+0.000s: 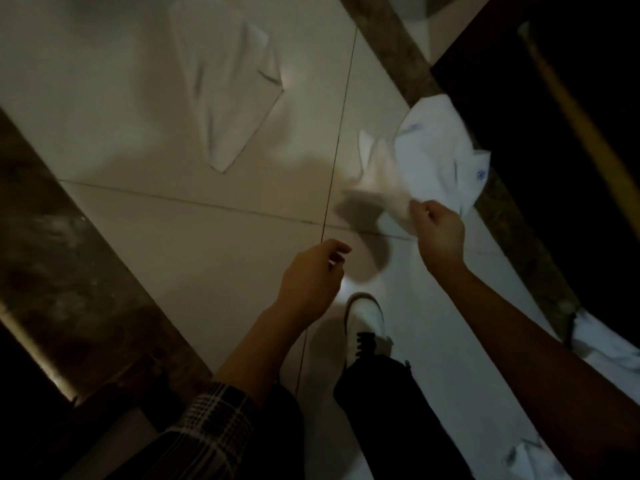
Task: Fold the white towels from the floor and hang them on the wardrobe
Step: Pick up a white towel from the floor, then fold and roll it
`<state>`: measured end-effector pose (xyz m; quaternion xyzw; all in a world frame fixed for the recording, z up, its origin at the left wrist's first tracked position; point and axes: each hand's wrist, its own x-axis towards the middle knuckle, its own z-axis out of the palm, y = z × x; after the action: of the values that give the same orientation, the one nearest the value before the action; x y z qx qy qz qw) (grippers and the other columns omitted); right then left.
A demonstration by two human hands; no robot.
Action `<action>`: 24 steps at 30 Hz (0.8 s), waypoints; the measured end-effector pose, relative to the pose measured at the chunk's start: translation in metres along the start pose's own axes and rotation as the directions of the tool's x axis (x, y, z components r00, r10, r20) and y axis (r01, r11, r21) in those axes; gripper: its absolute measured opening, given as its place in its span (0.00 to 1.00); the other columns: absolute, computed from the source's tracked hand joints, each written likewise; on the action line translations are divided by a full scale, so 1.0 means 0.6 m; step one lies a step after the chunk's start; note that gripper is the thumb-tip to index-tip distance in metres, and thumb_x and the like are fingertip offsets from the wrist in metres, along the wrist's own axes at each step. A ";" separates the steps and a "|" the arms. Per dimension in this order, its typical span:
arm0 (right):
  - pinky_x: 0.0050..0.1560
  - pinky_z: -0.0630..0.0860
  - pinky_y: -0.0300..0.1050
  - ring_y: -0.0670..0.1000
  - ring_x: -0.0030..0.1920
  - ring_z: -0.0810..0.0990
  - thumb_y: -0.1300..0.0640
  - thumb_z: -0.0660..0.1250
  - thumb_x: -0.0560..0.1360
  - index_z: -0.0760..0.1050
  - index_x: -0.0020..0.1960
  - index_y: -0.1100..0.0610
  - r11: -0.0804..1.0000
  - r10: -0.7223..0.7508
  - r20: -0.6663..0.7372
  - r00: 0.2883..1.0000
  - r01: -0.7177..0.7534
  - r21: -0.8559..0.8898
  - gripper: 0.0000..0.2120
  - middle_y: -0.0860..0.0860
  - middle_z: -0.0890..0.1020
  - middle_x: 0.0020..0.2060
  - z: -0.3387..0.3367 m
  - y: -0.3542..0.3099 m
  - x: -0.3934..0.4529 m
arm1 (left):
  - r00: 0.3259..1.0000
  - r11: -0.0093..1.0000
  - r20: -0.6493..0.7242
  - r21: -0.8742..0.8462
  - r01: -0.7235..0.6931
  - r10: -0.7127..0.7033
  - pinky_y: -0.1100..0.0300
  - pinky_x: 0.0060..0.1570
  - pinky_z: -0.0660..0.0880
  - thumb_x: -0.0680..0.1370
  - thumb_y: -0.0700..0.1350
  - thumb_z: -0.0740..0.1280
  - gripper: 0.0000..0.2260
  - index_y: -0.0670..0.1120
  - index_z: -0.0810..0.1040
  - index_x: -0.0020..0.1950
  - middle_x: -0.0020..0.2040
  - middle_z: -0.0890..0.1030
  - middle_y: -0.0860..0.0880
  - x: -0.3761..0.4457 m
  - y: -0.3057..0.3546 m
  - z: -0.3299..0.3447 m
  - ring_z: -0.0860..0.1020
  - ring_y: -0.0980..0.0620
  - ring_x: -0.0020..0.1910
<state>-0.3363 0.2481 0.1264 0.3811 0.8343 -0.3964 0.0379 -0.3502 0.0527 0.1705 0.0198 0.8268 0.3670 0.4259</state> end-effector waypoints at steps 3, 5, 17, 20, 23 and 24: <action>0.41 0.74 0.35 0.47 0.39 0.79 0.59 0.73 0.71 0.80 0.36 0.52 0.996 0.011 0.245 0.969 -0.033 0.087 0.06 0.47 0.81 0.34 -0.106 -0.112 -0.045 | 0.993 0.988 -0.047 0.111 -0.105 0.111 0.61 0.56 0.70 0.79 0.41 0.64 0.17 0.51 0.71 0.67 0.63 0.75 0.51 -0.087 0.088 -0.063 0.74 0.54 0.59; 0.41 0.75 0.33 0.46 0.39 0.79 0.62 0.73 0.70 0.79 0.36 0.50 0.996 -0.004 0.308 0.951 -0.023 0.086 0.09 0.47 0.81 0.36 -0.181 -0.201 -0.088 | 0.978 0.962 -0.070 0.206 -0.179 0.197 0.61 0.59 0.67 0.78 0.44 0.66 0.22 0.50 0.67 0.71 0.67 0.71 0.49 -0.151 0.159 -0.113 0.70 0.52 0.64; 0.37 0.78 0.35 0.46 0.37 0.83 0.64 0.69 0.70 0.81 0.37 0.58 0.864 -0.430 0.285 0.857 0.298 0.406 0.04 0.51 0.84 0.34 -0.668 -0.721 -0.480 | 0.610 0.705 -0.360 0.444 -0.553 0.706 0.62 0.61 0.64 0.71 0.44 0.73 0.10 0.45 0.79 0.51 0.56 0.79 0.48 -0.597 0.514 -0.396 0.73 0.51 0.58; 0.34 0.76 0.34 0.44 0.33 0.81 0.71 0.67 0.70 0.81 0.37 0.62 0.810 -0.474 0.186 0.861 0.343 0.475 0.08 0.51 0.83 0.30 -0.735 -0.767 -0.556 | 0.568 0.687 -0.393 0.331 -0.647 0.723 0.73 0.58 0.59 0.67 0.43 0.76 0.21 0.46 0.75 0.57 0.59 0.76 0.51 -0.680 0.565 -0.440 0.68 0.58 0.60; 0.34 0.76 0.34 0.44 0.32 0.80 0.74 0.66 0.70 0.82 0.33 0.58 0.753 -0.547 0.100 0.831 0.437 0.493 0.15 0.49 0.82 0.28 -0.779 -0.797 -0.606 | 0.477 0.517 -0.206 0.427 -0.742 0.854 0.64 0.71 0.51 0.69 0.46 0.75 0.30 0.52 0.69 0.69 0.72 0.67 0.54 -0.741 0.620 -0.466 0.56 0.58 0.73; 0.34 0.76 0.34 0.44 0.32 0.81 0.74 0.66 0.70 0.82 0.33 0.56 0.734 -0.566 0.077 0.820 0.460 0.499 0.16 0.49 0.83 0.29 -0.790 -0.805 -0.620 | 0.445 0.462 -0.149 0.437 -0.771 0.883 0.60 0.73 0.49 0.70 0.48 0.74 0.26 0.51 0.72 0.67 0.72 0.67 0.53 -0.758 0.638 -0.471 0.54 0.58 0.74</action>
<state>-0.2819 0.1592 0.8915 0.0850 0.7793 -0.6168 -0.0711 -0.3711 0.0081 0.8268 0.4253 0.8149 0.3932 0.0219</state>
